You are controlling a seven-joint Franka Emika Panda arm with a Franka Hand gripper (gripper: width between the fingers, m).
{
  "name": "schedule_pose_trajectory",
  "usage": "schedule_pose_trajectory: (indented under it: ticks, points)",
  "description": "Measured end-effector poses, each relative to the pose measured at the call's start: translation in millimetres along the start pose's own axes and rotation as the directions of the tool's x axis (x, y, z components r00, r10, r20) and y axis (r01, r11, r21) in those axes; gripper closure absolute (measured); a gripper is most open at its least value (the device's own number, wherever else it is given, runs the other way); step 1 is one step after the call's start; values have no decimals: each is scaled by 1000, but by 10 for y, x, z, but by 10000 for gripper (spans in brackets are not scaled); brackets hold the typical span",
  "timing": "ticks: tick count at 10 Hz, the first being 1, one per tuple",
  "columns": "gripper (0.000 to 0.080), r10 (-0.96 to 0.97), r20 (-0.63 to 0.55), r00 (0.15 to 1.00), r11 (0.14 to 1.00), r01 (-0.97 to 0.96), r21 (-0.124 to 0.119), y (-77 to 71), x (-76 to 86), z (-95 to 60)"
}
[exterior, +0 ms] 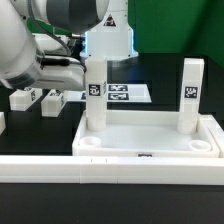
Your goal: Assemble desk
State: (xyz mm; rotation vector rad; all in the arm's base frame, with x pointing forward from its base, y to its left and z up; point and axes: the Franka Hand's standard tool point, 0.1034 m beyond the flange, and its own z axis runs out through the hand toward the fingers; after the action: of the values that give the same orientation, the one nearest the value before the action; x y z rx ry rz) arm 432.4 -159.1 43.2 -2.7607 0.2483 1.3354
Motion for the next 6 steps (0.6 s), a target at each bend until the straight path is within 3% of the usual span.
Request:
schedule_pose_trajectory:
  ticks: [2,6]
  points:
    - [151,17,-1,1000,1000,-17,-7,-73,13,-6]
    - [151,47,-9,999,999,-47,-10,-68,31,-22]
